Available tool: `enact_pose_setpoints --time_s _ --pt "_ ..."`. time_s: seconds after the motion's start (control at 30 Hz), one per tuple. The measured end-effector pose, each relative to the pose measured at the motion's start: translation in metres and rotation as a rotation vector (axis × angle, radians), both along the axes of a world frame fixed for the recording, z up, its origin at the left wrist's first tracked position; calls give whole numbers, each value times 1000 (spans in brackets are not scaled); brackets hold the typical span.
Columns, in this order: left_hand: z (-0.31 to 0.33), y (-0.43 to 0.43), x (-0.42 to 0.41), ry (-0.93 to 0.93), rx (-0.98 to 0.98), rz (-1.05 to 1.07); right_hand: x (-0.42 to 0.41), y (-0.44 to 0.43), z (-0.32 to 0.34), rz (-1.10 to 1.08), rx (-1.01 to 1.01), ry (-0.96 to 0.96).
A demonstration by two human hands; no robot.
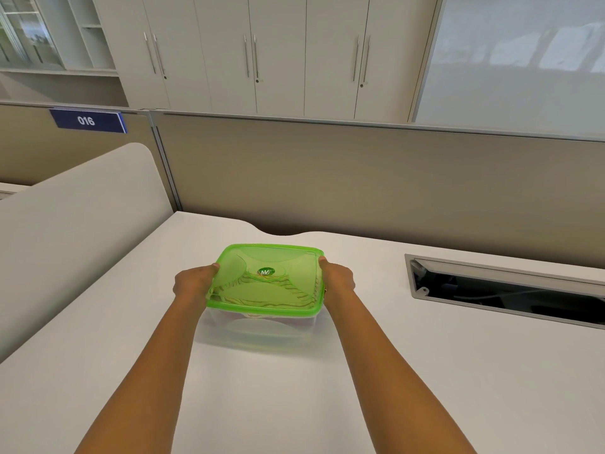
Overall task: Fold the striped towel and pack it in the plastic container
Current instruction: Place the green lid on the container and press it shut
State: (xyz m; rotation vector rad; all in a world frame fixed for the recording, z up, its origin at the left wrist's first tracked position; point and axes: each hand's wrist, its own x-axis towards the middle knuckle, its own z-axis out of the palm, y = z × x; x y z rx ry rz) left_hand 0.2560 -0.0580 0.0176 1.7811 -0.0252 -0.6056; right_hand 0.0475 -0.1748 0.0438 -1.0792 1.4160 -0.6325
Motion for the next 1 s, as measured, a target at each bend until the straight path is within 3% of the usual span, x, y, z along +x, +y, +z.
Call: enact_pose_setpoints --time_s 0.13,0.33,0.67,1.0 --pt "-2 -1 2 12 -4 29 3 -2 -3 25 -75 89" --pt "0 -4 0 -11 28 60 5 0 -4 -20 -72 44" --pt "4 2 -37 -363 26 60 0 13 -11 -65 -213 66" --pt "-3 17 -46 -518 13 22 -29 35 -13 65 -404 23"
